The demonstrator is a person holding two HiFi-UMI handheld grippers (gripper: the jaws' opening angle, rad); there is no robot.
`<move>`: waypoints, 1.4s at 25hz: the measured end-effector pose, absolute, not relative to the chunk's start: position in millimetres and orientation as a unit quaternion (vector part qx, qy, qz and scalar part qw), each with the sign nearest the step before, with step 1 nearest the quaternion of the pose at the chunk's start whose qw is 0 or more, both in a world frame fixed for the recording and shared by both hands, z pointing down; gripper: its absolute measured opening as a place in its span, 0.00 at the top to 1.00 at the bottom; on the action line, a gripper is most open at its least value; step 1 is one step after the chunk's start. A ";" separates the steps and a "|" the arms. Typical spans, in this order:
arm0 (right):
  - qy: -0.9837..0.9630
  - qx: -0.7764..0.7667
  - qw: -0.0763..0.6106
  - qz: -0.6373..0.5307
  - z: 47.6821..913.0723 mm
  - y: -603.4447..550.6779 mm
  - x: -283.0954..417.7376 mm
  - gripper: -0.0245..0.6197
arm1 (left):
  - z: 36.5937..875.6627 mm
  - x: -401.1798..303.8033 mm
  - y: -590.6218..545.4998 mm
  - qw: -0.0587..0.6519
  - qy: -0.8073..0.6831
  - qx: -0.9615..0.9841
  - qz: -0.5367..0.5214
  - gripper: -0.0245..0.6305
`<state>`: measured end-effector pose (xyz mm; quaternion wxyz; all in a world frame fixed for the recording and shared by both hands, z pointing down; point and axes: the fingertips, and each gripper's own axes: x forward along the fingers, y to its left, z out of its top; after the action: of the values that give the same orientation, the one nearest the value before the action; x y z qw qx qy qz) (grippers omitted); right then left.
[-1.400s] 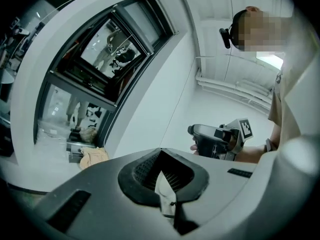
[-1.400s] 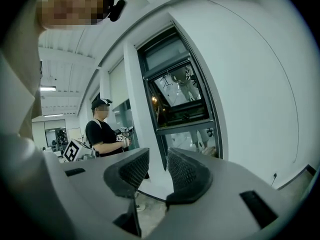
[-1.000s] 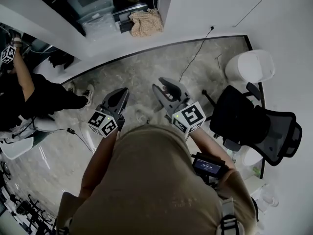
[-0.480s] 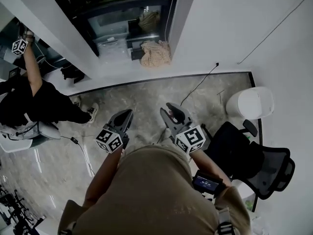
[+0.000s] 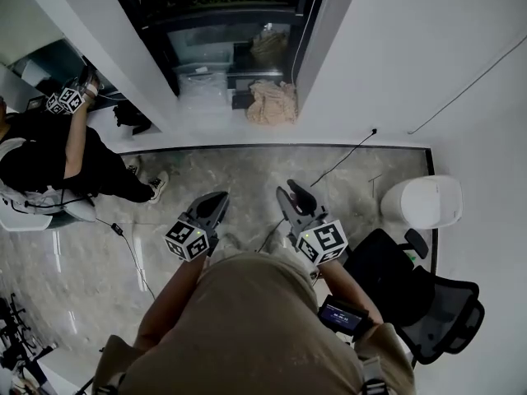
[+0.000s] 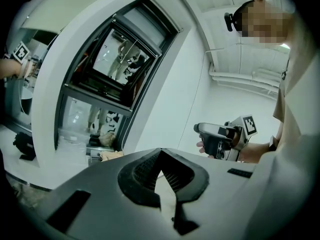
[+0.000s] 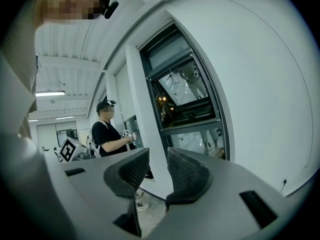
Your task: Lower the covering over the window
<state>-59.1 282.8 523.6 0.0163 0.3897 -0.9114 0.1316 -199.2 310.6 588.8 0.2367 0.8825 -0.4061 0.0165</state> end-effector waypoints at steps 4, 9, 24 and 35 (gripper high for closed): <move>-0.910 0.391 0.022 0.134 533.4 283.6 -52.6 0.78 | 596.1 -196.7 314.2 0.242 -0.411 0.878 0.020 0.94; -0.909 0.394 0.028 0.133 534.7 287.1 -45.7 0.78 | 595.1 -191.9 319.1 0.245 -0.412 0.878 0.026 0.94; -0.901 0.416 0.034 0.120 541.8 289.9 -21.8 0.78 | 605.5 -167.3 315.8 0.243 -0.392 0.886 0.035 0.94; -0.889 0.443 0.060 0.096 546.5 291.2 -12.9 0.78 | 605.5 -162.2 310.7 0.241 -0.379 0.893 0.035 0.94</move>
<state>-12.9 291.2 546.5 0.0600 0.4433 -0.8892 0.0955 -162.2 310.7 605.5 0.2407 0.8929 -0.3788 0.0351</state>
